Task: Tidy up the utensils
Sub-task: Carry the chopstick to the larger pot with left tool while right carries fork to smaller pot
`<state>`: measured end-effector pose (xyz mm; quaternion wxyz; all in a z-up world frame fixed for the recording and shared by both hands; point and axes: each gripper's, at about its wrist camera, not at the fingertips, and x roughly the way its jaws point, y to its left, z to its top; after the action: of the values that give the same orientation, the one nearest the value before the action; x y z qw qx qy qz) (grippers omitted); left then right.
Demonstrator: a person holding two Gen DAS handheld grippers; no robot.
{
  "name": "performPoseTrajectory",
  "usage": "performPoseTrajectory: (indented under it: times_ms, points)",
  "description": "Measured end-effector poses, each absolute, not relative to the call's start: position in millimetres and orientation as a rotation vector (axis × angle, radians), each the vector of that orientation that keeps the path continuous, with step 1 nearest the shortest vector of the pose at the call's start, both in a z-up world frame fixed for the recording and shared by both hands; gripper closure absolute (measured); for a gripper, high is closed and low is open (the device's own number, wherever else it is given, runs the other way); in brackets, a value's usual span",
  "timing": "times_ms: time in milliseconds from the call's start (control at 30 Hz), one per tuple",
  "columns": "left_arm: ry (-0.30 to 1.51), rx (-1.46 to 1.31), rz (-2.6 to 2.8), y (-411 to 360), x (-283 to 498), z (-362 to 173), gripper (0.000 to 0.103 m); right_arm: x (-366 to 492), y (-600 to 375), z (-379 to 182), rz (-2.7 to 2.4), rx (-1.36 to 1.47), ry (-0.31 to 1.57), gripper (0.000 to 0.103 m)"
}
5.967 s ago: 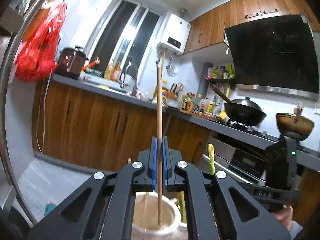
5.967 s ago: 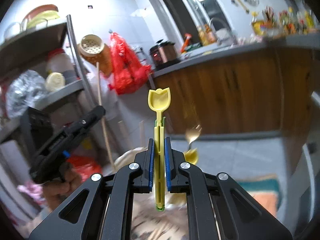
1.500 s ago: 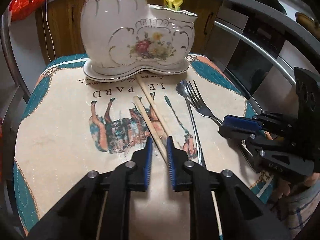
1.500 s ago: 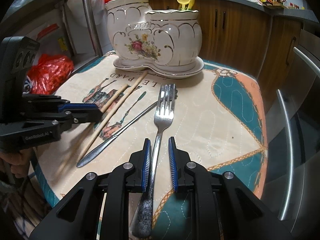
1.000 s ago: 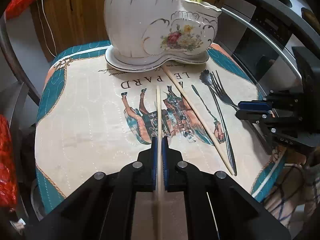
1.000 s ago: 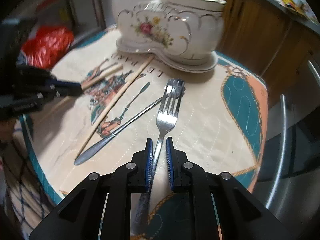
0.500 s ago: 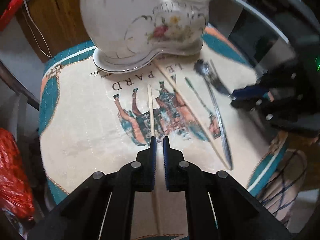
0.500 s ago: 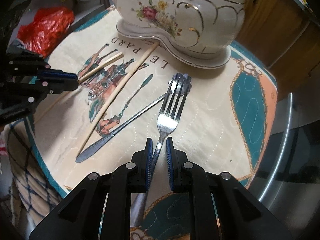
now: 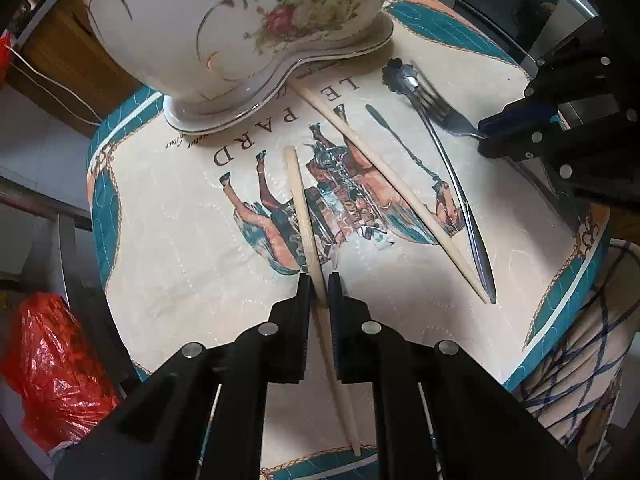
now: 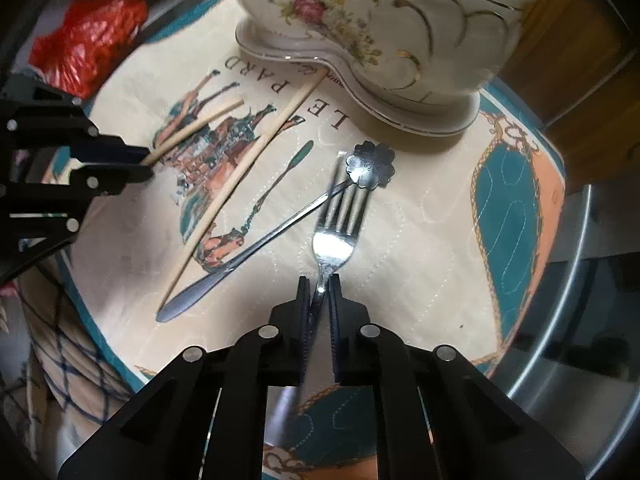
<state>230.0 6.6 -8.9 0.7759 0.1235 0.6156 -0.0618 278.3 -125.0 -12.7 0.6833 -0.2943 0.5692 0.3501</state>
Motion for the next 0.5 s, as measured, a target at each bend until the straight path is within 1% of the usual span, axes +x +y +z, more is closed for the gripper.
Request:
performPoseTrajectory:
  times_ms: [33,200,367,500]
  points:
    - [1.310,0.263,-0.148,6,227,-8,0.097,279,-130,-12,0.793,-0.631,1.271,0.097]
    - [1.170,0.137,-0.201,12,205,4,0.097,275,-154,-6,0.812,-0.551,1.226,0.097]
    - [0.996,-0.003,-0.219,39,181,30,0.097,271,-172,10,0.859,-0.455,1.139,0.097]
    - [0.911,-0.071,-0.226,57,175,40,0.097,273,-176,28,0.883,-0.377,1.076,0.097]
